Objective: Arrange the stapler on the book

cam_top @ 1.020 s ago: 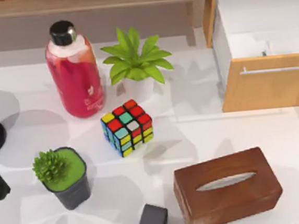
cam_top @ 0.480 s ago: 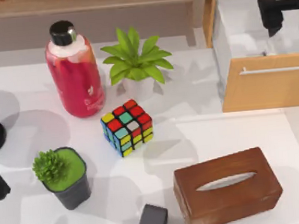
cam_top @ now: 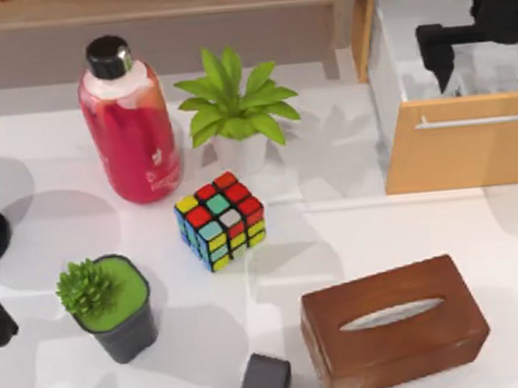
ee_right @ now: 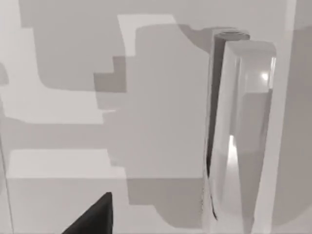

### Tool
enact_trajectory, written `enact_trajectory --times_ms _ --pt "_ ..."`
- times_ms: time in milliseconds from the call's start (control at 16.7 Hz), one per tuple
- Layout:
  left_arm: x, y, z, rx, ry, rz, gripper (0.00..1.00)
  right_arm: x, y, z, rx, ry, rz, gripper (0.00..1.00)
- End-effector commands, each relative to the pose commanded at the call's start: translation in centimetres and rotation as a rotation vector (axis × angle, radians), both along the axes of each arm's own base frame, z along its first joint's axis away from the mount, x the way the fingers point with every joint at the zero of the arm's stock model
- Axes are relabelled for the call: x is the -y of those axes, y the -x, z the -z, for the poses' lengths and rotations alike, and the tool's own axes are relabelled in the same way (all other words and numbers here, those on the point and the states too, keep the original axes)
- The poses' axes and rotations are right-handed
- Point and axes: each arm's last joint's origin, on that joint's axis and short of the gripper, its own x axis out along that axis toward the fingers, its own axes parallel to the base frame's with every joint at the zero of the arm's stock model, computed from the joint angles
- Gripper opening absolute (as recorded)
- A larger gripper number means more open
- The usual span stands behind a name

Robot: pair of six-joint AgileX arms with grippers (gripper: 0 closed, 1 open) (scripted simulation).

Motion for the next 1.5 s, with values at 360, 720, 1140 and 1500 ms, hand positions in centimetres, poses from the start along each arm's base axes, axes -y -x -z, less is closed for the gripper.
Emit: enact_trajectory --times_ms 360,720,1140,1500 --pt "0.0 0.0 0.0 0.000 0.000 0.000 1.00 0.2 0.0 0.1 -0.001 0.000 0.004 1.00" --pt "0.0 0.0 0.0 0.000 0.000 0.000 1.00 0.1 0.4 0.6 0.000 0.001 0.000 1.00" --pt "0.0 0.0 0.0 0.000 0.000 0.000 1.00 -0.1 0.0 3.6 -0.004 0.002 -0.001 1.00" --pt "0.0 0.0 0.0 0.000 0.000 0.000 1.00 0.0 -0.5 5.0 -0.001 0.000 0.000 1.00"
